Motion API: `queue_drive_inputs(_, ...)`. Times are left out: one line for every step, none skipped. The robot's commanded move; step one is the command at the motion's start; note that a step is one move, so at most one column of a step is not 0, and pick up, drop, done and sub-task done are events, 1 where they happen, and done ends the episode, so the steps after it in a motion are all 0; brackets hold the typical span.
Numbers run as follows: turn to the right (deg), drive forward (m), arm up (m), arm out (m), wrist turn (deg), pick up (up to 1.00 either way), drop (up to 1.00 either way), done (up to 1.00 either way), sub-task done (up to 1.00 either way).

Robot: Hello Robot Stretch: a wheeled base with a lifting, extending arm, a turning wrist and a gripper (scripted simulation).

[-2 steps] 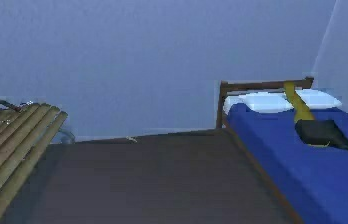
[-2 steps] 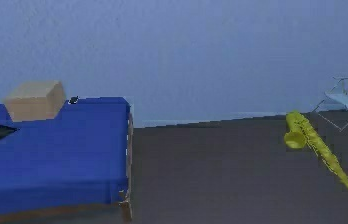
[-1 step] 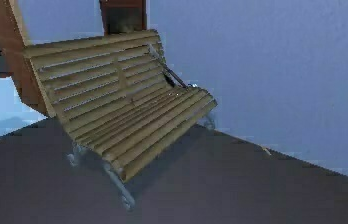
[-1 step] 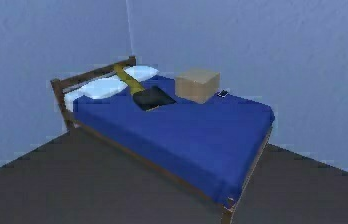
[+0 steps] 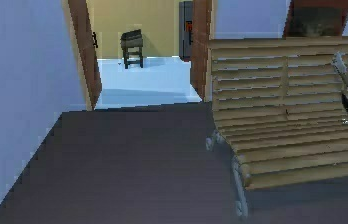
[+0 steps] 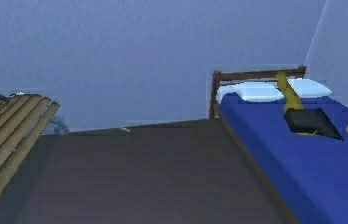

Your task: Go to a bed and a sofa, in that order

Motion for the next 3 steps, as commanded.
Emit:
queue_drive_inputs(-12.0,0.0,0.0,0.0,0.0,0.0,0.0,0.0,0.0)
queue_drive_inputs(0.0,1.0,0.0,0.0,0.0,0.0,0.0,0.0,0.0)
queue_drive_inputs(0.0,1.0,0.0,0.0,0.0,0.0,0.0,0.0,0.0)
